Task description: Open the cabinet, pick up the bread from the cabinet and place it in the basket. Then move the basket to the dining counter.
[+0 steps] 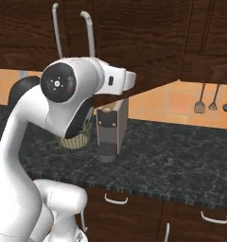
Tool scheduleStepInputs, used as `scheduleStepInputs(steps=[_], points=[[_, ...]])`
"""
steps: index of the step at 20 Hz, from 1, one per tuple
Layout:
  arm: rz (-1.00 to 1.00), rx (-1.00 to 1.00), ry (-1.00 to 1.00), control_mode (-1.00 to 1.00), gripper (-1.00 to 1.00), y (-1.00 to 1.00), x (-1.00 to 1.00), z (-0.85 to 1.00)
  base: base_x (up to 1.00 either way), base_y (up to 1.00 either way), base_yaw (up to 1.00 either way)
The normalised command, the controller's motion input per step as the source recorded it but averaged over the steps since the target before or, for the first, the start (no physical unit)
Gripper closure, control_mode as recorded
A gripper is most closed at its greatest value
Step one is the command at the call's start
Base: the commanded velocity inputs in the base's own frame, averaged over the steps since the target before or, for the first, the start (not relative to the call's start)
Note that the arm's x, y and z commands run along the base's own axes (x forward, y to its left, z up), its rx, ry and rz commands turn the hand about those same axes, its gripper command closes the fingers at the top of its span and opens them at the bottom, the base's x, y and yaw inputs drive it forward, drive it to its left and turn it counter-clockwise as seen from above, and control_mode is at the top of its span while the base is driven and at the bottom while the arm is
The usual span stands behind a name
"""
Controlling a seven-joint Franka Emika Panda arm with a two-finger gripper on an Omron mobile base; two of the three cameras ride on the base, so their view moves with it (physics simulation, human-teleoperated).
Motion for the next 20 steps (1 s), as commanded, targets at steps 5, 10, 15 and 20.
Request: scheduleStepInputs(steps=[5, 10, 15, 20], points=[[0.0, 0.05, 0.0, -1.0, 1.0, -1.0, 0.0, 0.0, 0.0, 0.0, 0.0], [-0.04, 0.07, -0.04, -1.0, 1.0, -1.0, -0.03, 0.0, 0.0, 0.0, 0.0], [-0.04, 0.08, -0.05, -1.0, 1.0, -1.0, 0.0, 0.0, 0.0, 0.0, 0.0], [-0.04, 0.09, -0.07, -1.0, 1.0, -1.0, 0.0, -0.02, 0.0, 0.0, 0.0]])
